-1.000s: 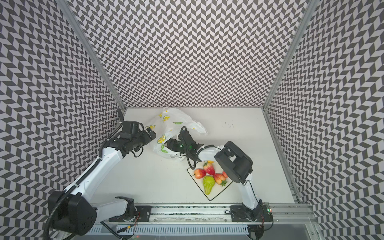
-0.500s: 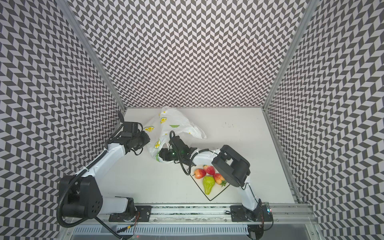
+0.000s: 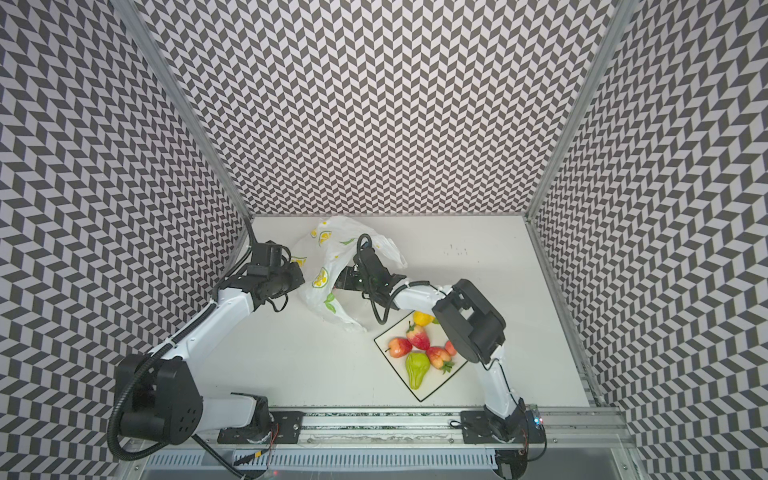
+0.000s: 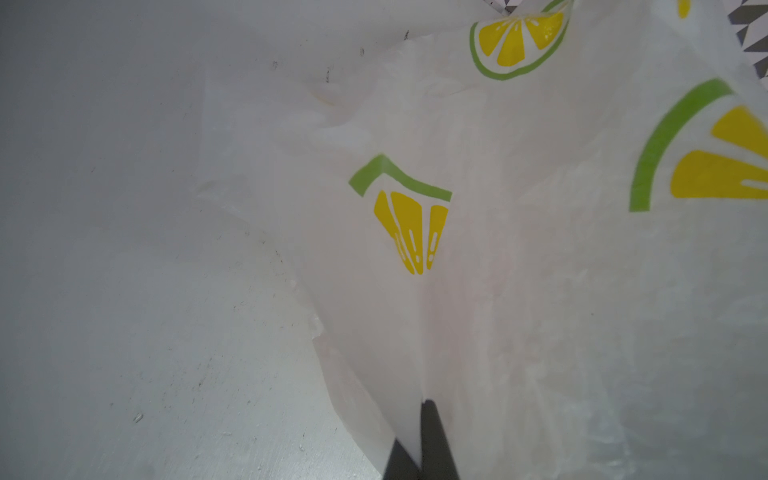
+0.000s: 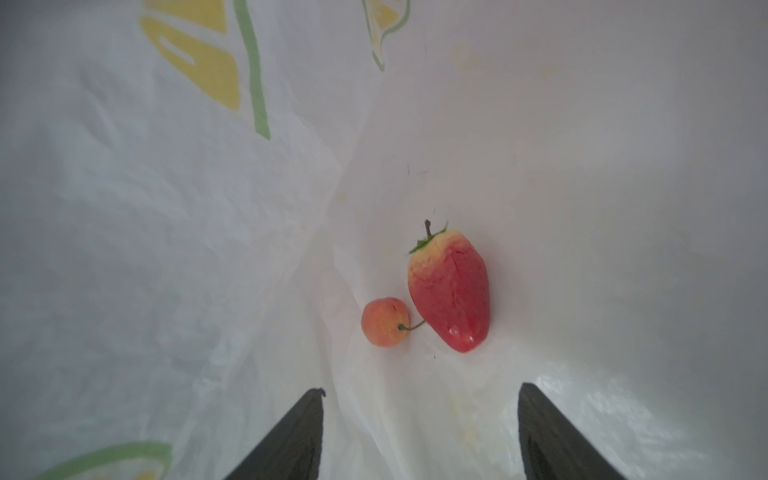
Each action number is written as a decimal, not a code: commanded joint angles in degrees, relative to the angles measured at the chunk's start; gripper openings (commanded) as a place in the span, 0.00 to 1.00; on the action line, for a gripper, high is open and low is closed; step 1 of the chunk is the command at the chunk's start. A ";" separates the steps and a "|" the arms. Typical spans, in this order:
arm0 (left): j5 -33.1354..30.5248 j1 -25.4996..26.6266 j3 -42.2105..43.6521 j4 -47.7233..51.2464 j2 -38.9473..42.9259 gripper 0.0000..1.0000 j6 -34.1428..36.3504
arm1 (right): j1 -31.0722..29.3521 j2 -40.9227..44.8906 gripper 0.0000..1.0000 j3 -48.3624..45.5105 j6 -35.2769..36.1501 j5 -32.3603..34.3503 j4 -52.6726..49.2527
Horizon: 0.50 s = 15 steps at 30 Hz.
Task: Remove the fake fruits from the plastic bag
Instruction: 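Lift the bag opening with the left gripper while right gripper reaches deeper inside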
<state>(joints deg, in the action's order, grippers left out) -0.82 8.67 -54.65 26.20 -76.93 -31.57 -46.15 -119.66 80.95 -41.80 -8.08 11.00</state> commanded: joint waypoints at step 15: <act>-9.51 10.13 -12.06 1.66 4.81 0.00 12.41 | -1.14 -4.15 0.76 -0.42 8.35 6.58 10.38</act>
<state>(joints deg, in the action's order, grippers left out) -6.31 16.80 -64.51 27.22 -75.68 -23.77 -47.37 -127.17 83.07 -33.06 -2.87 17.12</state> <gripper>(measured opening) 0.047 0.758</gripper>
